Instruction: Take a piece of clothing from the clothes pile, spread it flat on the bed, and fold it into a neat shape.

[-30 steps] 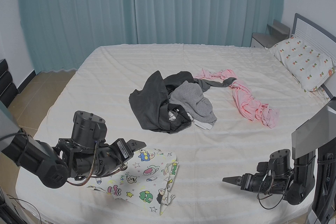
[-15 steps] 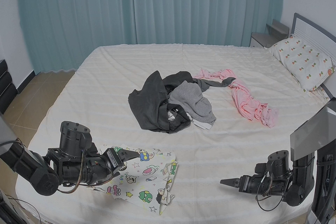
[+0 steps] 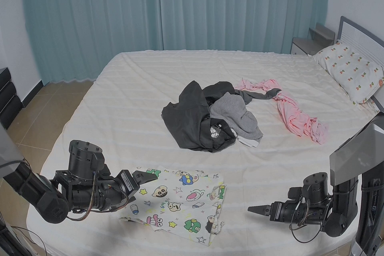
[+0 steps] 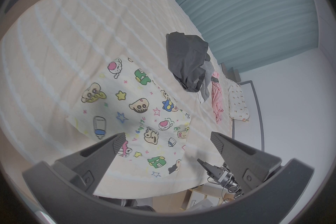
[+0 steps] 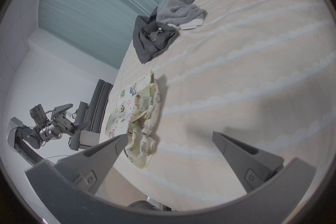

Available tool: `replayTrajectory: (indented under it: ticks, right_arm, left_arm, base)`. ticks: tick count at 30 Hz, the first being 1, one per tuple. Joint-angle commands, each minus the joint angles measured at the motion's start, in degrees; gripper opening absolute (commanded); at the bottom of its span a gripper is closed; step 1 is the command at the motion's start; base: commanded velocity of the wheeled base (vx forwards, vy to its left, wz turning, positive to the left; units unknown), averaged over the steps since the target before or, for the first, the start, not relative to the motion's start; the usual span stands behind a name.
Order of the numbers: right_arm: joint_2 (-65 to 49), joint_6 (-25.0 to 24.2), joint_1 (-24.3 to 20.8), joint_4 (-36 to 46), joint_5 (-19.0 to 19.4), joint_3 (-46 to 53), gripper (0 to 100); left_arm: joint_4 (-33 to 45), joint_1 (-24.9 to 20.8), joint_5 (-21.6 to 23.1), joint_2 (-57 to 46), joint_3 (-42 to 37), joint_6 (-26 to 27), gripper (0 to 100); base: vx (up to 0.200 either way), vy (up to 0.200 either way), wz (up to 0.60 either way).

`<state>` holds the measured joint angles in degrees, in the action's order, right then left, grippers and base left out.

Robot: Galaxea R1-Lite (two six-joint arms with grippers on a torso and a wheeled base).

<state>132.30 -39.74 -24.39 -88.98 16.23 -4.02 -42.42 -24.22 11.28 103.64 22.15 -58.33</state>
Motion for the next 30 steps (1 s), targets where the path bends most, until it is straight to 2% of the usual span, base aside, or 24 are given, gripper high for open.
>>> replayTrajectory:
  ticks: [1,13,16,25,30]
  right_arm:
    - [-0.03,-0.07,-1.01,-0.76,0.03,-0.02,100]
    - [-0.82,-0.51,-6.98,-0.76,0.03,0.51,100]
    - [-0.47,-0.51,-8.13,-0.76,0.03,0.51,100]
    - [-0.82,-0.16,-9.97,-0.67,-0.76,1.39,100]
    - [0.06,-0.16,-11.82,-0.67,-1.55,0.6,100]
  left_arm:
    - [-1.35,-0.04,0.06,1.12,-1.06,-0.03,100]
    - [-13.21,-0.65,0.06,5.78,-6.24,0.24,100]
    - [-13.3,-0.65,0.06,6.13,-6.15,0.24,100]
    - [-13.48,-0.65,0.06,6.92,-5.98,0.24,100]
    - [-13.65,-0.65,0.06,7.36,-5.8,0.32,100]
  base:
    - [0.0,0.2,0.0]
    - [0.0,0.0,0.0]
    - [0.0,0.0,0.0]
    - [-0.2,0.0,0.0]
    - [0.0,0.0,0.0]
